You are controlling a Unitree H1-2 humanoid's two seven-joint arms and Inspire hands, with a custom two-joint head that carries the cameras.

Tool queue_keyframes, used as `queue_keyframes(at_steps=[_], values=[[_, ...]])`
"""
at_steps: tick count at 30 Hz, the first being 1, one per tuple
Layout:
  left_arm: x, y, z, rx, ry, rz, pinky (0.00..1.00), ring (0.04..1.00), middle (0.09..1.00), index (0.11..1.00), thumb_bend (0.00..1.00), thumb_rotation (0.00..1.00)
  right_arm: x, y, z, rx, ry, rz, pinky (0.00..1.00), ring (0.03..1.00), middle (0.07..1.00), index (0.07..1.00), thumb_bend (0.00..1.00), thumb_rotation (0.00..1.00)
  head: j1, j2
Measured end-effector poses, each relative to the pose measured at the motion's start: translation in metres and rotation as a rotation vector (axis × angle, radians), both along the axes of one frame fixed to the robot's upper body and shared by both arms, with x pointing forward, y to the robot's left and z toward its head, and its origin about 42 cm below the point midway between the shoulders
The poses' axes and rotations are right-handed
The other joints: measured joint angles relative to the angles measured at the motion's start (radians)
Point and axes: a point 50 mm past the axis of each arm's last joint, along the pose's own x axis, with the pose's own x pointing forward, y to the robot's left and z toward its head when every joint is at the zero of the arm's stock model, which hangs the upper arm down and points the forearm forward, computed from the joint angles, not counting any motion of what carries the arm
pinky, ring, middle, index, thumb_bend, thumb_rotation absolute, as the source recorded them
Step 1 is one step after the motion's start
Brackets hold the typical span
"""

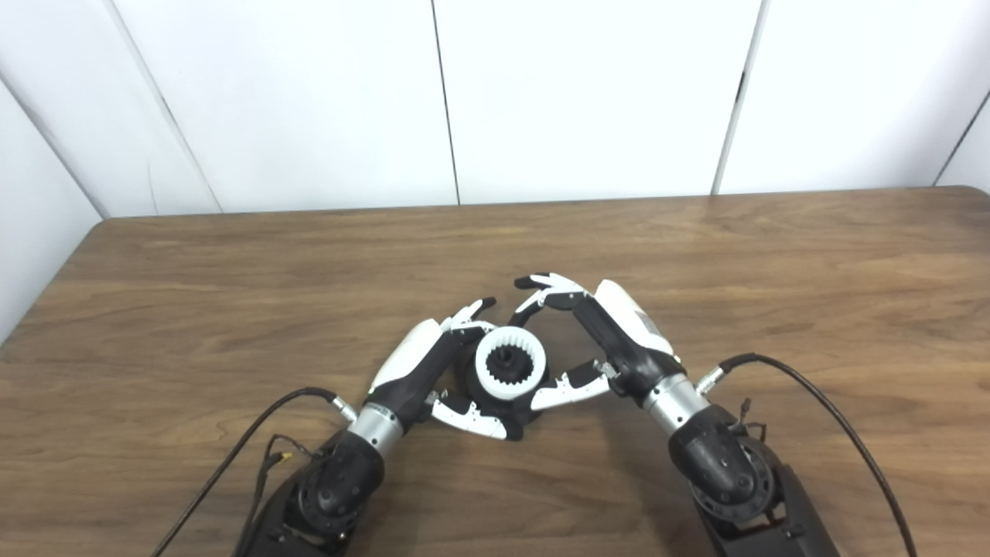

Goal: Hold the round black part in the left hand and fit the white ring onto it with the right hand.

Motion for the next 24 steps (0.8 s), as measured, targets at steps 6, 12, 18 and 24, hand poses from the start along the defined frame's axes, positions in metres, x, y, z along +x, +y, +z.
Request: queue_keyframes(at_steps=[6,12,18,24], values=[[-0.0005,-0.0019,0.0001,0.001,-0.004,-0.001,1.00,1.000,1.000,0.638,0.95,0.23,0.0042,0.0029,0.0035,0.004,-0.008,0.003,0.87,0.931,0.865,0.481,0.52,0.14,0.000,0.002],[-0.0006,-0.0025,0.0001,0.000,-0.006,0.000,1.00,1.000,1.000,0.637,0.95,0.22,0.0057,0.0044,0.0052,0.005,-0.011,0.005,0.87,0.931,0.864,0.481,0.52,0.14,0.002,0.002],[-0.0007,-0.0025,0.0001,0.000,-0.006,0.001,1.00,1.000,1.000,0.634,0.95,0.22,0.0065,0.0054,0.0059,-0.003,-0.015,0.005,0.87,0.925,0.858,0.481,0.52,0.14,0.002,0.006],[-0.0007,-0.0026,0.0001,0.000,-0.007,0.002,1.00,1.000,1.000,0.634,0.95,0.23,0.0077,0.0057,0.0064,-0.008,-0.015,0.003,0.88,0.930,0.863,0.481,0.52,0.14,0.002,0.009]])
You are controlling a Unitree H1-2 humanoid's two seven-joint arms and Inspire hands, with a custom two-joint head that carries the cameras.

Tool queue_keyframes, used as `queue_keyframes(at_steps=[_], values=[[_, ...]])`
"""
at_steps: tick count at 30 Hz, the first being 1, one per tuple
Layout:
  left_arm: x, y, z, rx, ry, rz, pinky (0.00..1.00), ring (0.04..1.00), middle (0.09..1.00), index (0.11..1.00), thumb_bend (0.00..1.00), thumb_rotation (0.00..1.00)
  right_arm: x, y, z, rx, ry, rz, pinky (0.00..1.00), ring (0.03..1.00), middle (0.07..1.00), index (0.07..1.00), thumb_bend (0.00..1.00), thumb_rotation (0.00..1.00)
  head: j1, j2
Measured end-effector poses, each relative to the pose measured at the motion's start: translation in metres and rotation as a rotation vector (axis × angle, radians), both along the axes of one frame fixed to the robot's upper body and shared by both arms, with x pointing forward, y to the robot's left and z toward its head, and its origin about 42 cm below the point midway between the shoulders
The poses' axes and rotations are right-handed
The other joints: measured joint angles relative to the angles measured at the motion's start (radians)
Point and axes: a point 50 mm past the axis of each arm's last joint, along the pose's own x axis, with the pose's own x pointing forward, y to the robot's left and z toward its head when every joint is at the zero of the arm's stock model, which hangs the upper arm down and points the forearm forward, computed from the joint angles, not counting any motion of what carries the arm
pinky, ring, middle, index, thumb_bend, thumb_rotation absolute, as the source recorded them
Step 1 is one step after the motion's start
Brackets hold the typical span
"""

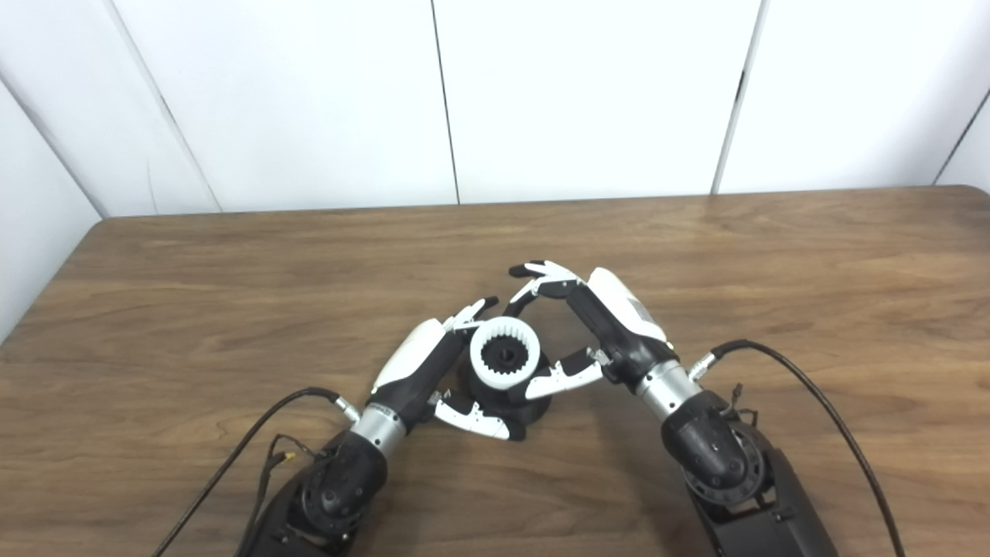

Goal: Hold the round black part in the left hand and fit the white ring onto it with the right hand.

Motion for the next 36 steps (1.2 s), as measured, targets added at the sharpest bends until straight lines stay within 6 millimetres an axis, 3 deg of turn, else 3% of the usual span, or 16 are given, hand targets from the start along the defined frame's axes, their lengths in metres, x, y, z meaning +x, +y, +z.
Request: queue_keyframes(at_steps=[36], values=[[-0.002,0.000,0.003,0.007,0.018,-0.004,1.00,1.000,1.000,0.633,0.95,0.23,0.000,-0.005,-0.011,-0.046,0.025,0.000,0.86,0.926,0.854,0.481,0.52,0.14,0.006,0.023]])
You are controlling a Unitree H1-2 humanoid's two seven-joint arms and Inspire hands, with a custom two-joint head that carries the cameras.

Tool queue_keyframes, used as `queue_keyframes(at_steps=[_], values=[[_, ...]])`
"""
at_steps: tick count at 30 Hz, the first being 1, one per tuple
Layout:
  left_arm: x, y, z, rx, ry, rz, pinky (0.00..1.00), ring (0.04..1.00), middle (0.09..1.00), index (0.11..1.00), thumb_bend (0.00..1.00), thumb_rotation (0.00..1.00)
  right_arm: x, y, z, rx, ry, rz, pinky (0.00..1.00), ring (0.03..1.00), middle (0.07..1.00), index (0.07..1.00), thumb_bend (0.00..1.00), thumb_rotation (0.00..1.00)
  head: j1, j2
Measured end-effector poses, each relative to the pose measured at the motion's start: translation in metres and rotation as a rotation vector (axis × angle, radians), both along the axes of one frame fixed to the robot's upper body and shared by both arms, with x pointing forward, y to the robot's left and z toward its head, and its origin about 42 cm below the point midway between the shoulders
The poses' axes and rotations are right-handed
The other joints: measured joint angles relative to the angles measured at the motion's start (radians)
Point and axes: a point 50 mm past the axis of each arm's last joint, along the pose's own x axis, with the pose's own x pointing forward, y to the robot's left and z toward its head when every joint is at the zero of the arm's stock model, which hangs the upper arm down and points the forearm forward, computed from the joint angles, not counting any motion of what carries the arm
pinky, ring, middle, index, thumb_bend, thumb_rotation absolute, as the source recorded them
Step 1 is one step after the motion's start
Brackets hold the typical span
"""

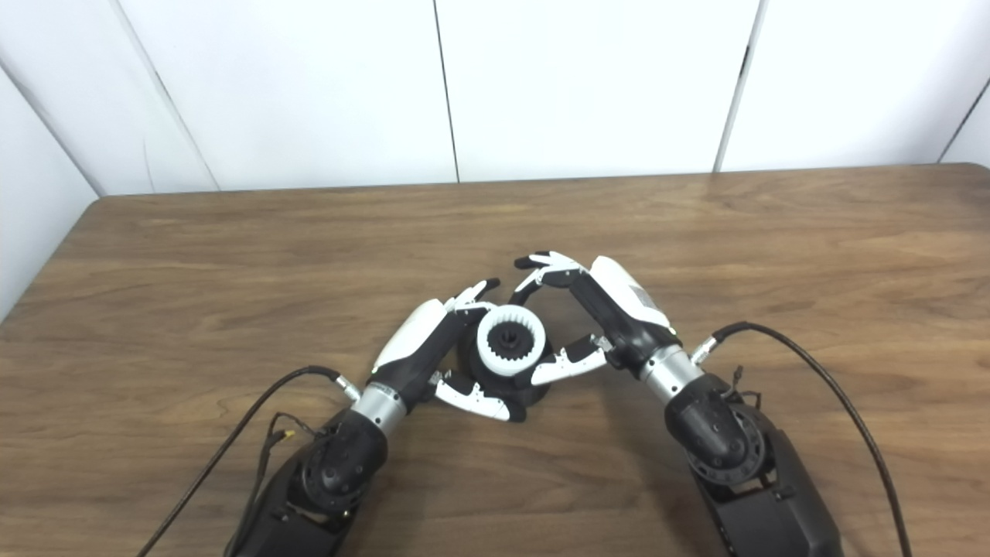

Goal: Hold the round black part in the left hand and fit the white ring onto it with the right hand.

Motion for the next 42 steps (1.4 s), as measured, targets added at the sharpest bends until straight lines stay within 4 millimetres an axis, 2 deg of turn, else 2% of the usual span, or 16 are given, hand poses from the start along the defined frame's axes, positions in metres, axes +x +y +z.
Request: queue_keyframes(at_steps=[24,34,42], values=[[-0.0011,0.0009,0.0004,0.001,0.004,0.006,1.00,1.000,1.000,0.630,0.96,0.23,0.0030,0.0026,-0.0076,0.019,0.019,0.005,0.90,0.931,0.857,0.482,0.52,0.14,0.000,0.006],[-0.0013,0.0000,0.0008,0.000,0.006,0.007,1.00,1.000,1.000,0.633,0.96,0.22,0.0046,0.0014,-0.0014,-0.061,0.002,0.005,0.80,0.927,0.893,0.495,0.52,0.15,-0.005,0.003],[-0.0014,-0.0005,0.0010,-0.002,0.008,0.006,1.00,1.000,1.000,0.636,0.95,0.22,0.0039,0.0002,0.0005,-0.074,-0.014,0.009,0.78,0.915,0.893,0.497,0.52,0.16,-0.008,0.003]])
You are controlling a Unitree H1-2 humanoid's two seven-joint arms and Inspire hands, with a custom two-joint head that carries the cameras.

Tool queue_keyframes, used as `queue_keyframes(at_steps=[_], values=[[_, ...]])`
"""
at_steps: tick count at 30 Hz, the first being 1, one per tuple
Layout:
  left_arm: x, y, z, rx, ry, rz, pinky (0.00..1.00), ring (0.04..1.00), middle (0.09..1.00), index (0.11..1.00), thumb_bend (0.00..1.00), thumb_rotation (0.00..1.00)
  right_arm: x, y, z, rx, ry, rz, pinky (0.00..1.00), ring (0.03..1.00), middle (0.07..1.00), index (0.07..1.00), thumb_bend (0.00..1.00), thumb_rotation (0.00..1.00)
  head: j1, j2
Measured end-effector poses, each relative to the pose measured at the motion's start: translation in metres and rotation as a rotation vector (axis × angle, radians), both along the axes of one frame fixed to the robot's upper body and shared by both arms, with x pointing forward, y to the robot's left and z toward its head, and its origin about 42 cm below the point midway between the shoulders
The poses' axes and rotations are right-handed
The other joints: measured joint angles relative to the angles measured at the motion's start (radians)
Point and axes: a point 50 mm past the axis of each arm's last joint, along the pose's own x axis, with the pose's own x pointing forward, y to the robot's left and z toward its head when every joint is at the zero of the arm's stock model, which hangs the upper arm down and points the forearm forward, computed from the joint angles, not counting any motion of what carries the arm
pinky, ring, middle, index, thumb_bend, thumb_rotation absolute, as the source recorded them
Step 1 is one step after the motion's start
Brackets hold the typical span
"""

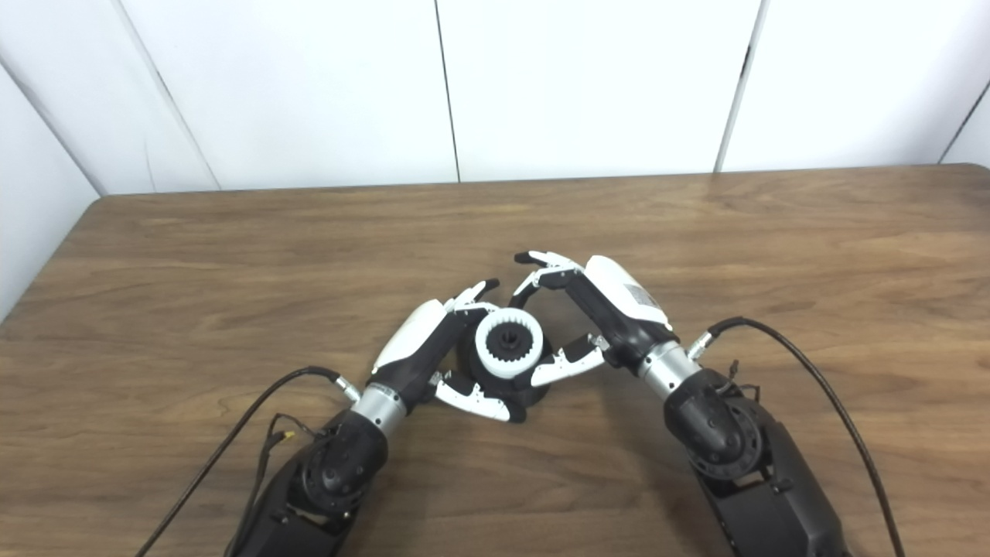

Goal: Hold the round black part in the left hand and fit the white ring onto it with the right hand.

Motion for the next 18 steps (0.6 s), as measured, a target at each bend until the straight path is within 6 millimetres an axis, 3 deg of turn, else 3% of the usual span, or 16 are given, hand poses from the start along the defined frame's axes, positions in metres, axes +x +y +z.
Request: queue_keyframes(at_steps=[6,7,10,18], values=[[0.000,-0.001,0.000,-0.005,0.002,-0.003,1.00,1.000,1.000,0.636,0.95,0.22,0.000,-0.005,0.002,-0.019,-0.002,0.000,0.78,0.919,0.904,0.498,0.52,0.16,0.000,0.000],[0.000,-0.002,0.000,-0.006,0.002,-0.004,1.00,1.000,1.000,0.637,0.95,0.22,0.000,-0.006,0.001,-0.022,0.000,0.000,0.78,0.922,0.909,0.621,0.74,0.24,0.000,0.000],[0.000,-0.002,0.000,-0.006,0.003,-0.005,1.00,1.000,1.000,0.638,0.95,0.21,-0.001,-0.007,0.001,-0.030,0.013,-0.001,0.80,0.937,0.929,0.747,0.87,0.30,0.000,0.000],[0.000,-0.001,0.001,-0.007,0.005,-0.003,1.00,1.000,1.000,0.635,0.95,0.21,-0.007,-0.021,-0.009,-0.060,0.126,-0.013,0.85,0.963,0.964,0.894,0.95,0.36,-0.002,0.000]])
